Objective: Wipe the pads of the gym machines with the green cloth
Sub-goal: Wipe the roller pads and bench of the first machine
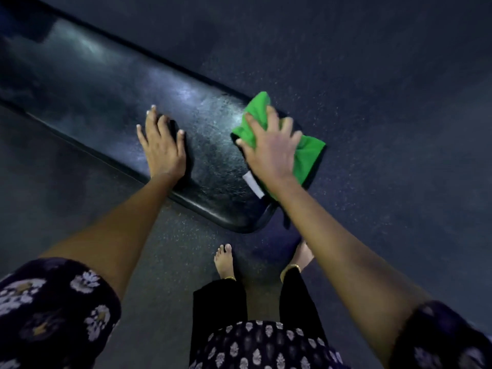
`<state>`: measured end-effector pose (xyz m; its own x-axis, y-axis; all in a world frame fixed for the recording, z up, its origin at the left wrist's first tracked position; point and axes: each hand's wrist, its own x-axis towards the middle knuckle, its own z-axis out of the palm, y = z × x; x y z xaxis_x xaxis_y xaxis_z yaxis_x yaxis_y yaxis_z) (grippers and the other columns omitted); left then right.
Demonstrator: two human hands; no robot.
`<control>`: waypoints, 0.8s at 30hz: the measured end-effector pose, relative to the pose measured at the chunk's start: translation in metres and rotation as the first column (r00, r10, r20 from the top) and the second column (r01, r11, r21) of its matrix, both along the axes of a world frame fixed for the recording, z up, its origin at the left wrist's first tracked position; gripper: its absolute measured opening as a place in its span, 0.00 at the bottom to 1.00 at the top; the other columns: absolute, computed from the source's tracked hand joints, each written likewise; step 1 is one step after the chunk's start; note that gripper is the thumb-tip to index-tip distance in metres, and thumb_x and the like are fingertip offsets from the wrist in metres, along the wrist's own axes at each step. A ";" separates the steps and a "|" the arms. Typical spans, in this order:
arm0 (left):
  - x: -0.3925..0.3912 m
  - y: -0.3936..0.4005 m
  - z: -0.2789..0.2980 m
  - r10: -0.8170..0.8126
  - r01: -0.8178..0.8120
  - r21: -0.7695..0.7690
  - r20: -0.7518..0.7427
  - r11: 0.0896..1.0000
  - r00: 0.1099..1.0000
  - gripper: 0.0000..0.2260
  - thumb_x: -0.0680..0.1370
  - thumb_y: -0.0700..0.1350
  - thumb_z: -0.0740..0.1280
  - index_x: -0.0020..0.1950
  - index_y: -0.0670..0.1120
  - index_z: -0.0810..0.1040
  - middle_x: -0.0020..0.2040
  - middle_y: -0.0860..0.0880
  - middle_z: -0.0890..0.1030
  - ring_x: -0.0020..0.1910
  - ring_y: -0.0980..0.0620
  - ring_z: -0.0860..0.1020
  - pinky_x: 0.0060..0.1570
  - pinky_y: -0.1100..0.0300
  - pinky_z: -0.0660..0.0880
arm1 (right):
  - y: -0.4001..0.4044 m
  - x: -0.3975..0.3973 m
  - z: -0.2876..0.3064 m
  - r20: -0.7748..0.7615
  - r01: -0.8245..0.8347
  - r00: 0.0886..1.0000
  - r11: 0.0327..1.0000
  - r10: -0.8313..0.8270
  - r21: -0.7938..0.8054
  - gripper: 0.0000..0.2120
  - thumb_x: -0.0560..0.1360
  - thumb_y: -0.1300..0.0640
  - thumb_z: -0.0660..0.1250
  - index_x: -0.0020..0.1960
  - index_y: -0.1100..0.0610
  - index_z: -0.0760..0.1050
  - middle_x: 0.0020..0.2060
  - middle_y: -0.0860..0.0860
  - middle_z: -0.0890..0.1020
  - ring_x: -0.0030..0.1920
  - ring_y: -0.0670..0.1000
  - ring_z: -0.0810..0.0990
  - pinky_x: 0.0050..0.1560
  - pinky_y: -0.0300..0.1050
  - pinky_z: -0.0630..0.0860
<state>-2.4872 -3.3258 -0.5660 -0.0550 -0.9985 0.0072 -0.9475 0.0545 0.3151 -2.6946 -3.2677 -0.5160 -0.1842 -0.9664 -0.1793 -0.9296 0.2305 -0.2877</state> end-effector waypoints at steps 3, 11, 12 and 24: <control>-0.013 0.006 0.004 0.091 -0.090 -0.020 0.049 0.996 0.995 0.19 0.81 0.47 0.56 0.68 0.37 0.66 0.76 0.38 0.55 0.76 0.41 0.53 0.72 0.43 0.43 | 0.023 0.006 -0.004 -0.019 -0.352 0.936 0.936 0.351 -0.019 0.30 0.74 0.39 0.63 0.74 0.42 0.60 0.75 0.53 0.59 0.65 0.58 0.66 0.60 0.54 0.65; -0.109 0.016 0.006 0.404 -0.397 0.081 -0.104 0.914 0.909 0.20 0.81 0.44 0.54 0.72 0.41 0.62 0.77 0.43 0.51 0.76 0.46 0.50 0.73 0.41 0.43 | 0.029 -0.069 -0.013 0.114 -0.054 0.992 0.999 0.054 -0.005 0.27 0.77 0.41 0.61 0.74 0.42 0.60 0.73 0.55 0.61 0.61 0.61 0.66 0.56 0.57 0.67; -0.114 0.016 0.005 0.410 -0.404 0.082 -0.067 0.911 0.910 0.20 0.82 0.45 0.53 0.73 0.42 0.61 0.77 0.44 0.51 0.76 0.46 0.50 0.73 0.42 0.43 | 0.010 -0.072 -0.011 0.140 -0.016 0.990 1.000 0.014 0.013 0.27 0.77 0.41 0.60 0.74 0.41 0.59 0.74 0.54 0.58 0.64 0.61 0.64 0.60 0.58 0.65; -0.116 0.013 0.004 0.379 -0.378 0.129 0.013 0.917 0.925 0.21 0.83 0.48 0.50 0.76 0.46 0.58 0.78 0.47 0.54 0.77 0.47 0.47 0.74 0.44 0.41 | 0.010 -0.099 -0.027 0.530 0.013 0.848 1.000 -0.022 0.020 0.28 0.77 0.41 0.58 0.75 0.45 0.58 0.73 0.59 0.59 0.70 0.63 0.61 0.69 0.61 0.59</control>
